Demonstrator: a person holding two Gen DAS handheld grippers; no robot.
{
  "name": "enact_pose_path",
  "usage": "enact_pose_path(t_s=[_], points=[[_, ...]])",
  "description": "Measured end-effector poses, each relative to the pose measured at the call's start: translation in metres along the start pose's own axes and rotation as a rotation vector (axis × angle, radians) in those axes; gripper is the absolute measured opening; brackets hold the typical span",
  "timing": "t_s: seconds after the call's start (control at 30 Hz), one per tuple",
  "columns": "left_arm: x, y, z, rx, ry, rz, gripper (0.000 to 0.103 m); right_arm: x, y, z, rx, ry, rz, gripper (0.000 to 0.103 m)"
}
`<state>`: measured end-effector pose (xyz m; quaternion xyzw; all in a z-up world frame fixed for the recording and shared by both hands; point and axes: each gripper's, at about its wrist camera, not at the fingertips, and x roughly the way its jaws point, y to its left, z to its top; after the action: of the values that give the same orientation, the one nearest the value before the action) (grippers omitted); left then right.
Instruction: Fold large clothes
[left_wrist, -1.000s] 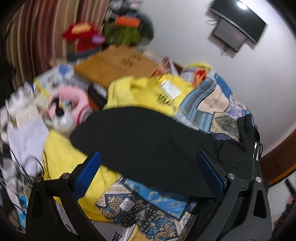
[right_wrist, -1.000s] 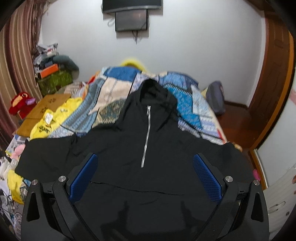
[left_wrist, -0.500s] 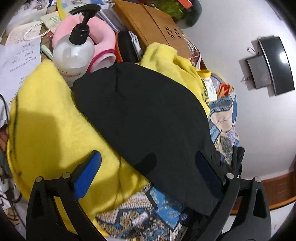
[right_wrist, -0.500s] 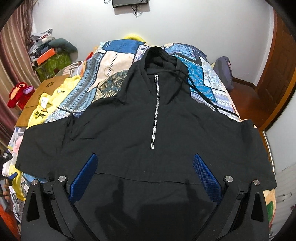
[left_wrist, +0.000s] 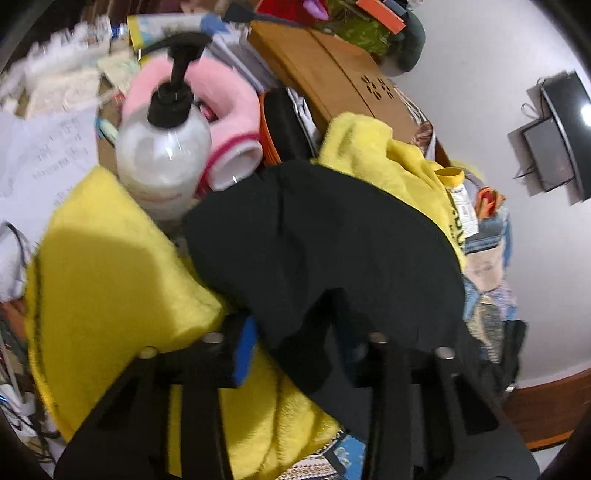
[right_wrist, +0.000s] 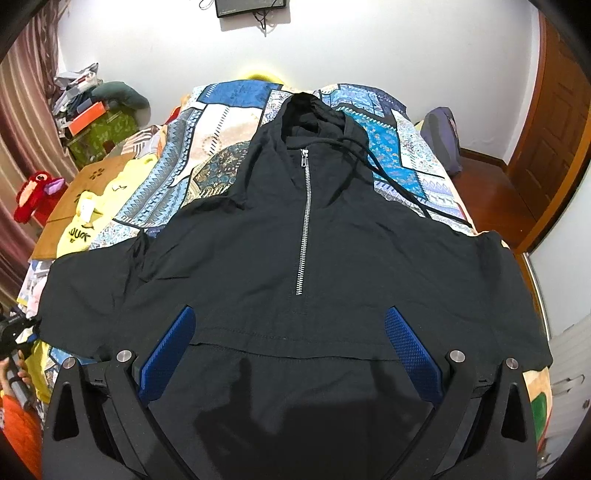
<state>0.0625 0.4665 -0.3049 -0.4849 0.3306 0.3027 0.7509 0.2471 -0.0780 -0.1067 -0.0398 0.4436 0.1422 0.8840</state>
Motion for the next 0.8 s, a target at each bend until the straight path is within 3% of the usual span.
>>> enact_pose_path(t_s=[0.07, 0.2, 0.33, 0.5, 0.57, 0.8], points=[[-0.009, -0.008, 0.000, 0.027, -0.036, 0.029, 0.017, -0.004, -0.001, 0.000, -0.002, -0.007, -0.002, 0.102], [-0.038, -0.037, 0.005, 0.099, -0.126, 0.029, 0.013, -0.012, -0.006, 0.001, 0.002, -0.024, 0.000, 0.102], [-0.075, -0.098, 0.003, 0.282, -0.222, 0.004, 0.011, -0.020, -0.015, 0.003, 0.017, -0.046, 0.017, 0.102], [-0.122, -0.184, -0.009, 0.429, -0.316, -0.099, 0.008, -0.025, -0.025, 0.002, 0.012, -0.061, 0.023, 0.102], [-0.140, -0.219, -0.018, 0.472, -0.339, -0.173, 0.008, -0.029, -0.029, 0.002, 0.007, -0.072, 0.027, 0.102], [-0.168, -0.332, -0.069, 0.635, -0.296, -0.371, 0.007, -0.044, -0.051, 0.002, 0.028, -0.122, 0.053, 0.102]])
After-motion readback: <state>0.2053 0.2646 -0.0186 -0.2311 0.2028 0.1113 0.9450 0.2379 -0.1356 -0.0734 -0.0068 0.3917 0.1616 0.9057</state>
